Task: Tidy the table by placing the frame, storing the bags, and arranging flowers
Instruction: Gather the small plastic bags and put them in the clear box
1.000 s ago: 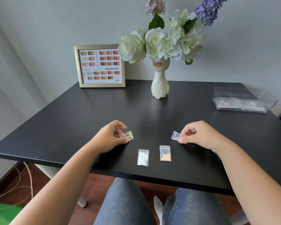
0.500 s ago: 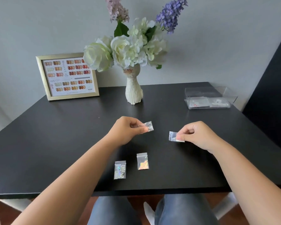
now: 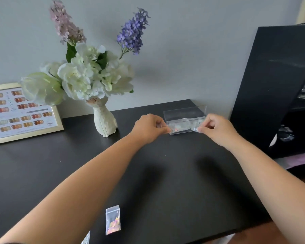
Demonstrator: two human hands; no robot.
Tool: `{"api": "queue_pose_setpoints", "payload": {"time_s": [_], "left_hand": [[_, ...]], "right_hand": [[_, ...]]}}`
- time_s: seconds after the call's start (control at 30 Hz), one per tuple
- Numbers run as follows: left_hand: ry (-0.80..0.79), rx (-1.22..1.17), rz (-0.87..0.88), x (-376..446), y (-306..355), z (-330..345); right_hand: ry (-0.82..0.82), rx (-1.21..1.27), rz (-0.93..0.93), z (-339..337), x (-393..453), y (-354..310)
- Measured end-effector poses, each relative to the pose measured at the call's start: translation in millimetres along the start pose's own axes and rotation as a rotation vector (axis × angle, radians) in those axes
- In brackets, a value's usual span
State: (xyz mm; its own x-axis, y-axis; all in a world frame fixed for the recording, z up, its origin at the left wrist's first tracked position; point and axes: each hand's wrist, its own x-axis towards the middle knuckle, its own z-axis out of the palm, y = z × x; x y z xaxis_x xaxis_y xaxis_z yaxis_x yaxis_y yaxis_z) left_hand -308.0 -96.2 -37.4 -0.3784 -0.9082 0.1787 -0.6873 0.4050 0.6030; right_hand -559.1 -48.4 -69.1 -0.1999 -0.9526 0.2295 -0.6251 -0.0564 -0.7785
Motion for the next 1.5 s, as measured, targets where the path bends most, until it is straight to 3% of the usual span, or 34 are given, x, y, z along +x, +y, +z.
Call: {"api": "queue_pose_setpoints", "payload": {"time_s": [0.3,0.6,0.77,0.97,1.23,1.37,1.5], "left_hand": [[0.141,0.019,-0.036,69,24,44],[0.106,0.104,-0.089,97,10,72],[0.188,0.079,-0.022,88,3,62],[0.211,0.037,0.073,39,-12,20],[-0.008,-0.051,-0.027,-70,-60,-43],[-0.092,-0.033,-0.079,-135,-76,-67],[-0.141,0.022,-0.128,-193,-89,-77]], "right_hand": [[0.079,-0.087,-0.051,-7,79,12],[0.067,-0.239,0.033,4,87,39],[0.093,-0.326,0.047,8,86,39],[0.187,-0.322,-0.022,8,75,32],[0.24,-0.108,-0.154,31,23,-10],[0.141,-0.03,-0.227,54,-16,-39],[-0.128,0.061,-0.314,77,-65,-65]]}}
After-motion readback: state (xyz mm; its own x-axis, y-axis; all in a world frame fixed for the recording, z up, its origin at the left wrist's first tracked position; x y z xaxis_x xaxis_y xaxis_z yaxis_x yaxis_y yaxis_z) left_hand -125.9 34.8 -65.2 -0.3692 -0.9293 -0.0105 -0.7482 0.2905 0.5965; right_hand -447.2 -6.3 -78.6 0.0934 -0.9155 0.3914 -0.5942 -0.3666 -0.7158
